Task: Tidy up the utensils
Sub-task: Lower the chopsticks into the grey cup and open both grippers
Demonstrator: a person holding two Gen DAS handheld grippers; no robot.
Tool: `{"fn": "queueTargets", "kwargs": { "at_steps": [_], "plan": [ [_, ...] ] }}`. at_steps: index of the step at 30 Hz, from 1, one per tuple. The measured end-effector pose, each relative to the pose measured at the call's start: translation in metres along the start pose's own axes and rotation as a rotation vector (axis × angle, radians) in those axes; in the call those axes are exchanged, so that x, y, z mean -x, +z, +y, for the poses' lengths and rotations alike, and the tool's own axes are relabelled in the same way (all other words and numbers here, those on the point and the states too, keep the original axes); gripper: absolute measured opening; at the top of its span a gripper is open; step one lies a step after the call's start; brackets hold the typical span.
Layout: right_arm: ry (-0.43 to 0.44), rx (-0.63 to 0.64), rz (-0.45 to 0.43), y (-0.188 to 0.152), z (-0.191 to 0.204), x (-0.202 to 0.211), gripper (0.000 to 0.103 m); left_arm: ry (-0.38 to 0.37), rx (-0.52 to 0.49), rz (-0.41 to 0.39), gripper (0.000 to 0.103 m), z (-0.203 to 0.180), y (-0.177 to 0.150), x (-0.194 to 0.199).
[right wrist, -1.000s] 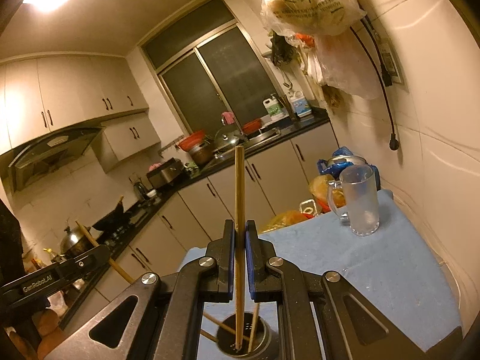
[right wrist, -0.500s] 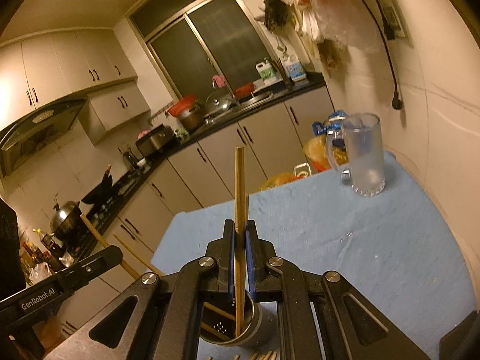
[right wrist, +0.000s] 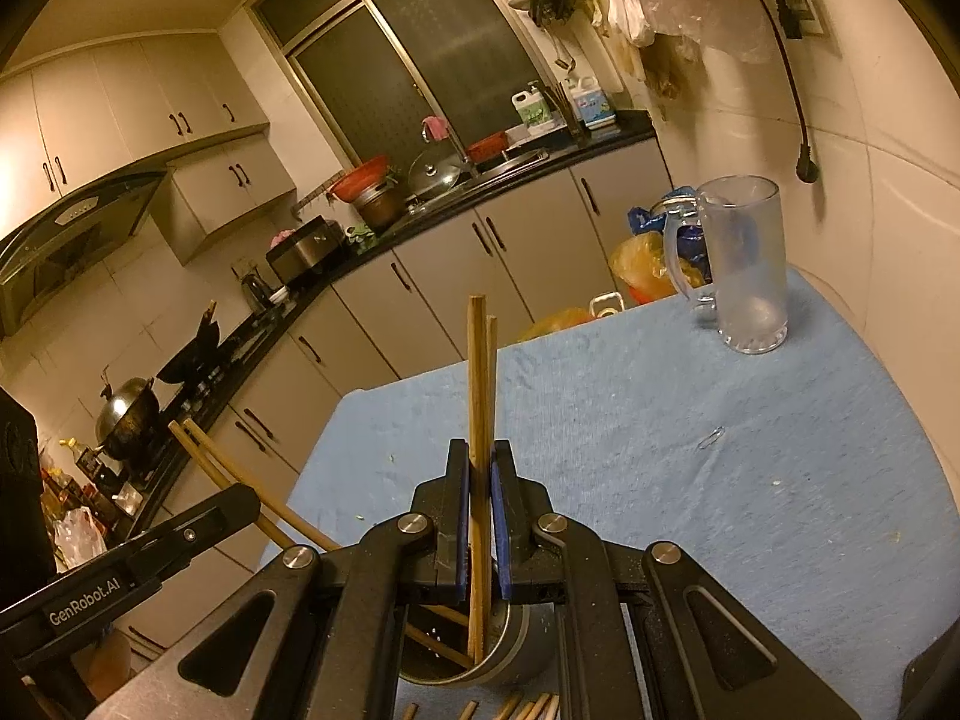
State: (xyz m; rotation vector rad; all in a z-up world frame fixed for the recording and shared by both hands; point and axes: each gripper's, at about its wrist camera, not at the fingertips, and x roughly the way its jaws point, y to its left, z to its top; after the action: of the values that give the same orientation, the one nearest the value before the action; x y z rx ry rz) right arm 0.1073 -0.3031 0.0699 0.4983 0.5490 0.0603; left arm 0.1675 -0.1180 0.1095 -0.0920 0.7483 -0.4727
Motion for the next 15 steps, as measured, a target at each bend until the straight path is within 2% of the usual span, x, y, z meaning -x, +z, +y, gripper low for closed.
{"fn": "queueTargets", "kwargs": {
  "at_steps": [6, 8, 11, 15],
  "plan": [
    [-0.002, 0.007, -0.010, 0.003, 0.002, 0.001, 0.010, 0.006, 0.010, 0.003, 0.006, 0.003, 0.000, -0.003],
    [0.002, 0.002, -0.014, 0.004, 0.001, 0.004, 0.015, 0.010, 0.011, 0.004, 0.007, 0.004, 0.000, -0.003],
    [0.005, -0.001, -0.021, 0.005, 0.001, 0.010, 0.017, 0.014, 0.013, -0.002, 0.007, 0.004, 0.000, 0.001],
    [0.020, -0.019, -0.039, 0.006, -0.001, 0.025, 0.017, 0.024, 0.009, -0.028, 0.019, 0.005, -0.001, 0.011]
  ]
}}
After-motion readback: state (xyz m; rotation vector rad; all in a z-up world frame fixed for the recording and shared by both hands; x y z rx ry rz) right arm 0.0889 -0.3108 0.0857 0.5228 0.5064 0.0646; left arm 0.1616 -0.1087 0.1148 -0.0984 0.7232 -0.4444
